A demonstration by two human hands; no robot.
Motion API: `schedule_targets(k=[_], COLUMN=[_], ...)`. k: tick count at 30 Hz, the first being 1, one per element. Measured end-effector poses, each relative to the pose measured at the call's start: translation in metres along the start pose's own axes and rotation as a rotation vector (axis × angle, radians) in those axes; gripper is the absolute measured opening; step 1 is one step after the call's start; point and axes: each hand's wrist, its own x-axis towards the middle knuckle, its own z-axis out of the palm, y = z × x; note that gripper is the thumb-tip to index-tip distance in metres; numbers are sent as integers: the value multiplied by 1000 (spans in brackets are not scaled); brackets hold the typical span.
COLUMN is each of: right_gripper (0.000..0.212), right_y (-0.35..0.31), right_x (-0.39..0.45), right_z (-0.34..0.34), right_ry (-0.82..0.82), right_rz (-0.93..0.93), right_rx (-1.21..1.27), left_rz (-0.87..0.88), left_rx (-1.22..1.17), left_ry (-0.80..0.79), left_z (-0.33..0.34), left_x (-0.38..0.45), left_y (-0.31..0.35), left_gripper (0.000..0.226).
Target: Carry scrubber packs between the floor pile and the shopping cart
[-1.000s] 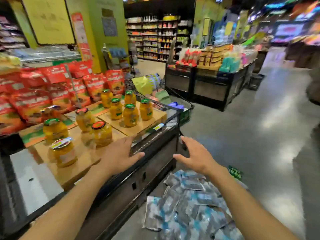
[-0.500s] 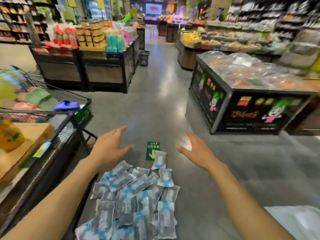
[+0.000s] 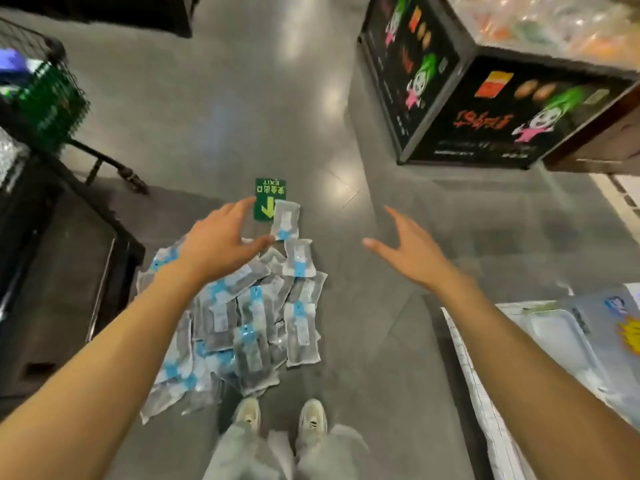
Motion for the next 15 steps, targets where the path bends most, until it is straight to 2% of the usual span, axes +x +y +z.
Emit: schedule_targets(k=[3, 6, 9, 15], right_gripper=[87, 86, 86, 87], right_y=[34, 79, 132, 257], right_x=[43, 86, 117, 150], right_z=[54, 131, 239, 477], right_ry=[-67, -64, -70, -101], right_rz=[-8, -12, -21, -37], right_rx=[-8, 4, 23, -71], left_rz=[-50, -72, -78, -138], left_rx=[-22, -32, -49, -148], left_ry=[-19, -38, -58, -115], left_z=[62, 146, 254, 483], left_x=[20, 35, 45, 47], left_y=[-24, -57, -104, -211], left_gripper=[87, 94, 100, 80])
